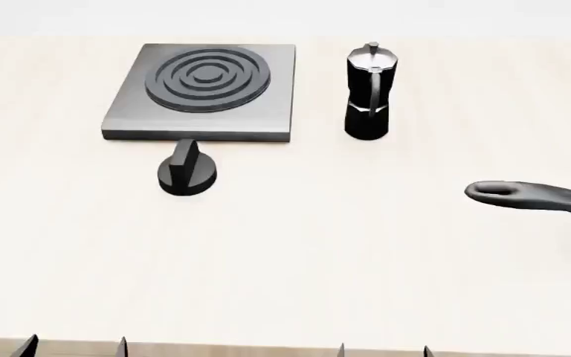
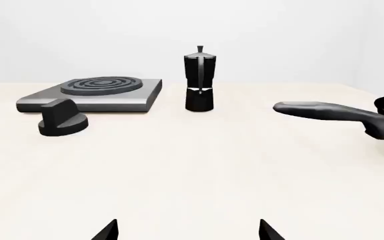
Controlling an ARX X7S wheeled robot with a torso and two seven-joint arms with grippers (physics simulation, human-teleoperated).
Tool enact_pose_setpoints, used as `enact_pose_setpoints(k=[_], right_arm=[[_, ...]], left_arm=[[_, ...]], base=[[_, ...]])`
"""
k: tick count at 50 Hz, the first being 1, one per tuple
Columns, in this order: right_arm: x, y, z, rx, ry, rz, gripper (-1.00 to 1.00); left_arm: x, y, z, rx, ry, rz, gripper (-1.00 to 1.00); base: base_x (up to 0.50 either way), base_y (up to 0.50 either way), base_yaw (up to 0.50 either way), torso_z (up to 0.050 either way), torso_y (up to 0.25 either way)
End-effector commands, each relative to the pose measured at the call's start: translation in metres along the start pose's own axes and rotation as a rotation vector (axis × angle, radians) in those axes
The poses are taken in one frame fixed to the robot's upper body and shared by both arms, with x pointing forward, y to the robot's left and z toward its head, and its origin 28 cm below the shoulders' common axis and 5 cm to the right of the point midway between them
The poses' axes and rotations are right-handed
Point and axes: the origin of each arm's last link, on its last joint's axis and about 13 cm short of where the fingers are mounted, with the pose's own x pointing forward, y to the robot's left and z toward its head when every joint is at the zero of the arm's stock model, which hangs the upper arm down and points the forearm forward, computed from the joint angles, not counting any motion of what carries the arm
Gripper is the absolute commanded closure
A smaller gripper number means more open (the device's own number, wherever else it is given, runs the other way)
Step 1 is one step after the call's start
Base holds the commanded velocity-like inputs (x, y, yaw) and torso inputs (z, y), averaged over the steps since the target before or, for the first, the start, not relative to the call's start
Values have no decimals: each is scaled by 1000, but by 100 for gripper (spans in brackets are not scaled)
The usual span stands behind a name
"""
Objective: Put the moka pot on the stove.
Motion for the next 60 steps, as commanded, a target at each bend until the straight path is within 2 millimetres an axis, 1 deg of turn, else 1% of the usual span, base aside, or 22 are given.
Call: enact_pose_setpoints(k=[1, 4, 12, 16, 20, 28, 31, 33, 34, 39, 40, 41, 42, 46, 50, 56, 59, 60], right_arm=[[0, 0, 0, 0, 0, 0, -100], [1, 1, 1, -5, -8, 5, -100], [-2, 1, -2, -5, 11, -5, -100], [-2, -2, -8, -32, 39, -34, -100], [-2, -4, -4, -41, 20, -40, -100], [-1, -2, 2, -48, 1, -26, -100], [0, -1, 2, -50, 0, -19, -100], [1, 0, 3, -53, -5, -14, -100], [1, 0, 3, -56, -5, -16, -100], [2, 0, 3, -62, -3, -19, -100], [2, 0, 3, -61, -2, -17, -100], [2, 0, 3, -60, -2, -13, -100], [2, 1, 4, -61, -3, -12, -100], [2, 2, 8, -71, -24, -3, -100], [2, 2, 13, -80, -46, 1, -100], [2, 3, 19, -88, -72, 7, -100], [3, 2, 21, -81, -86, 0, -100], [4, 1, 22, -103, -93, -11, -100]], left_arm=[[0, 2, 0, 0, 0, 11, -100], [0, 1, -6, 0, -4, -3, -100], [-7, -3, -3, -4, -21, -31, -100], [-5, -3, -1, -4, -28, -37, -100], [-5, -3, 0, -7, -35, -34, -100], [-5, -3, 5, -3, -54, -32, -100], [-4, -3, 3, 15, -36, -39, -100], [-3, -3, 2, 29, -57, -32, -100], [-3, -4, 2, -11, -47, -44, -100], [-5, -2, 0, -4, -37, -36, -100], [3, 1, 6, -2, -66, 31, -100], [10, 4, 11, -1, -61, 18, -100], [10, 4, 12, 0, -62, 15, -100], [8, 4, 22, -1, -109, 7, -100], [5, 3, 27, 8, -136, 7, -100], [2, 2, 32, 8, -161, 1, -100], [2, 1, 31, 12, -161, -3, -100], [2, 1, 30, 12, -159, -4, -100]], base=[[0, 0, 0, 0, 0], [0, 0, 0, 0, 0], [0, 0, 0, 0, 0], [0, 0, 0, 0, 0], [0, 0, 0, 0, 0], [0, 0, 0, 0, 0], [0, 0, 0, 0, 0], [0, 0, 0, 0, 0], [0, 0, 0, 0, 0], [0, 0, 0, 0, 0], [0, 0, 0, 0, 0], [0, 0, 0, 0, 0], [0, 0, 0, 0, 0], [0, 0, 0, 0, 0], [0, 0, 0, 0, 0], [0, 0, 0, 0, 0], [0, 0, 0, 0, 0], [0, 0, 0, 0, 0]])
